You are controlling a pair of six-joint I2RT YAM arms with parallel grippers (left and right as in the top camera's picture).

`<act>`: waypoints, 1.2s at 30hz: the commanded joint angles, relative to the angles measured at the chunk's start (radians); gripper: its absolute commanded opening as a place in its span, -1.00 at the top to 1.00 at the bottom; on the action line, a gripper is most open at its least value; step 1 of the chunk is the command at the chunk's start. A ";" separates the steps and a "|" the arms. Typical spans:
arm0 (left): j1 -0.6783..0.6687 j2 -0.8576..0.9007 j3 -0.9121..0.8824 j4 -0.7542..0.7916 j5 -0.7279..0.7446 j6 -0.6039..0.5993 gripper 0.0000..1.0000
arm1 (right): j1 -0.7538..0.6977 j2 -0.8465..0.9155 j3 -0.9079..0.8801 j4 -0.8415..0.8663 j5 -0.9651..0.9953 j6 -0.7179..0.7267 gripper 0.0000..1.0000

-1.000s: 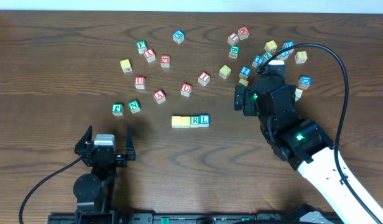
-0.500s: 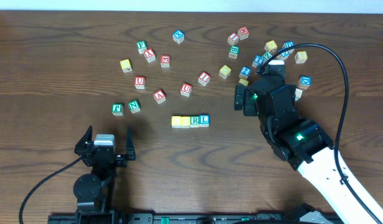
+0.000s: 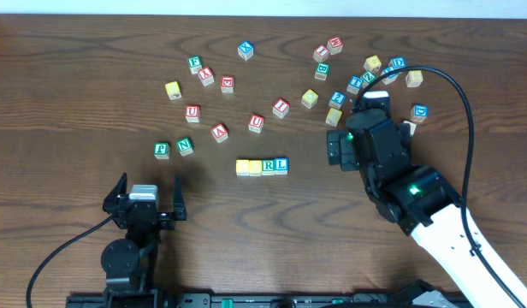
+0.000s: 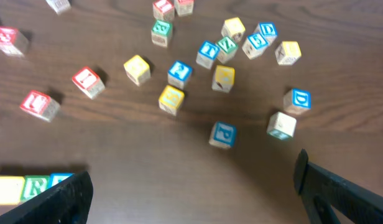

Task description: Spell out CORL

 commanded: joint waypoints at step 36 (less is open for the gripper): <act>-0.003 -0.006 -0.030 -0.014 -0.005 -0.006 -0.97 | -0.410 -1.171 -1.030 0.597 -0.393 -0.176 -0.98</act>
